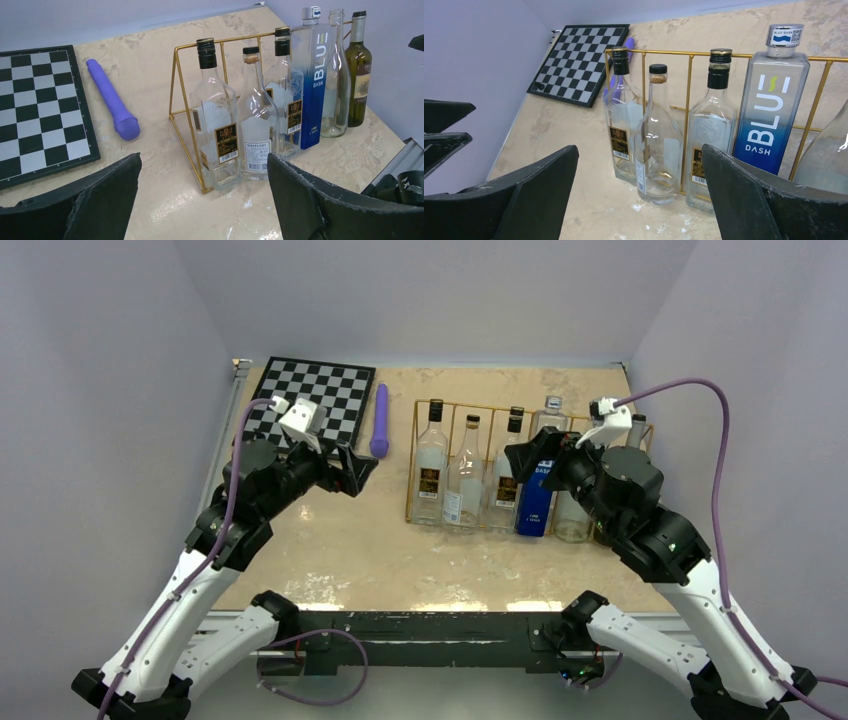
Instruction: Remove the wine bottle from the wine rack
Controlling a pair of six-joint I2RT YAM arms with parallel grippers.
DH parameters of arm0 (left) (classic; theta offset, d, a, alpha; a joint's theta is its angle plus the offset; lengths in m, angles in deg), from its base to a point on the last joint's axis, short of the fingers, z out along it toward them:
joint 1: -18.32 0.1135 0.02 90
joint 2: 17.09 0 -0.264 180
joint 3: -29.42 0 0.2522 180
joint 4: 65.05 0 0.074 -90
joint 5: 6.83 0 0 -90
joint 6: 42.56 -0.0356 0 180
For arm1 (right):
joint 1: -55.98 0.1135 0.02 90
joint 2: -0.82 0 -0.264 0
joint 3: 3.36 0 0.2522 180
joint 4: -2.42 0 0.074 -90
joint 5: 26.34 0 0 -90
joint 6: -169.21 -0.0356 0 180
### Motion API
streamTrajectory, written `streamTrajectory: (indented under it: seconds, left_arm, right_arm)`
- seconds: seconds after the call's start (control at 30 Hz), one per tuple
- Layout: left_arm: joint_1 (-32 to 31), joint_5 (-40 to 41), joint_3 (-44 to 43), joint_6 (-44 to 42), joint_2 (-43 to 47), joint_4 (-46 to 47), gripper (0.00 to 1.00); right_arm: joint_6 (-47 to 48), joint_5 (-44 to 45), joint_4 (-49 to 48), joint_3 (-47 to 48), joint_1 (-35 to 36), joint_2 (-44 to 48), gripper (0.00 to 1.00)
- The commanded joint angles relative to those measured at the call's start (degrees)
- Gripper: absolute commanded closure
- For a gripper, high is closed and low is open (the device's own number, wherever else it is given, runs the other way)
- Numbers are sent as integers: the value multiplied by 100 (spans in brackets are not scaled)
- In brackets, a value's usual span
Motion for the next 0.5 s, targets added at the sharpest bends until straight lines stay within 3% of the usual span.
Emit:
streamTrajectory:
  seconds: [0.0,0.33,0.47]
  left_arm:
    - [-9,-25,-57,89,119,327,1]
    - [-9,187,-32,70,86,317,2]
    - [-9,382,-14,134,93,310,2]
  right_arm:
    - [267,67,-196,-141,18,139,1]
    - [2,523,-398,-220,23,69,1]
    - [321,757,-402,-182,19,-104,1]
